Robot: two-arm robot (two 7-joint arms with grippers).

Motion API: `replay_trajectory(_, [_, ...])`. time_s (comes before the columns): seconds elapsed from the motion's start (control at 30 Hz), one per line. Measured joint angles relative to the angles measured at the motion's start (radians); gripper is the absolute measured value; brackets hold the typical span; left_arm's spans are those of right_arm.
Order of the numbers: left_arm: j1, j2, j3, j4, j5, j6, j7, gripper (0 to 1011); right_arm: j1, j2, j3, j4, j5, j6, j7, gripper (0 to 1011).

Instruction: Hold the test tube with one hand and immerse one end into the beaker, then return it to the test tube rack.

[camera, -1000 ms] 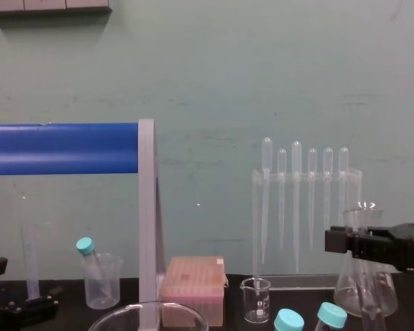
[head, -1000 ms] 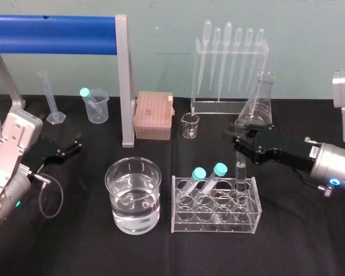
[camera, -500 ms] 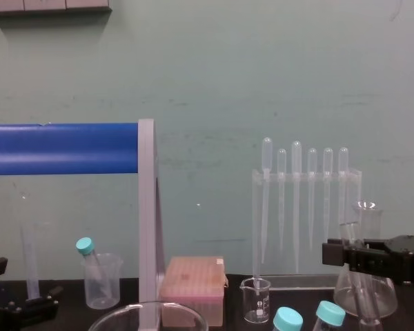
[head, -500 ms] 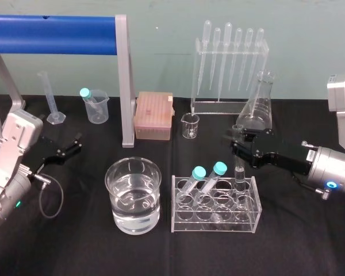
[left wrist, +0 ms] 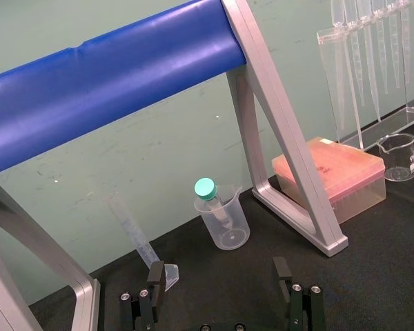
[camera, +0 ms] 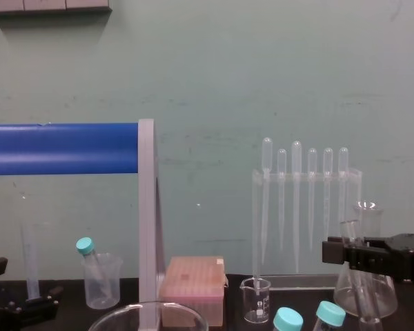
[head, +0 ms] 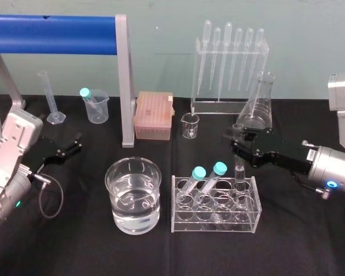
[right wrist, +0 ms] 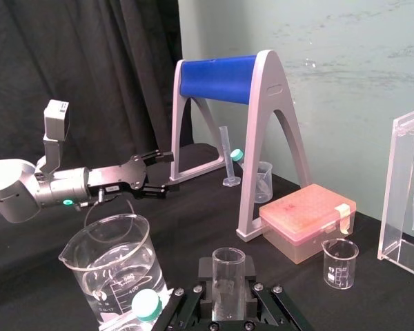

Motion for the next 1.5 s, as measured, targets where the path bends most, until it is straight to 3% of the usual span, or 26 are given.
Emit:
replay_trajectory(0.63, [0.0,0.0,0.0,0.0,0.0,0.0,0.0,1000,-0.001,0.0,0.001,-0.002,0.001,-0.001,0.0,859])
replay_trajectory(0.83, [0.0,0.0,0.0,0.0,0.0,0.0,0.0,1000,-0.001,0.0,0.001,-0.002,0.001,-0.001,0.0,995])
replay_trajectory(1.23, [0.0,0.0,0.0,0.0,0.0,0.0,0.0,1000,0.0,0.0,0.002,-0.003,0.001,-0.004,0.001,1003])
replay_trajectory(1.5, [0.0,0.0,0.0,0.0,0.0,0.0,0.0,1000,0.021,-0.004,0.054,-0.073,0.017,-0.106,0.023,1003])
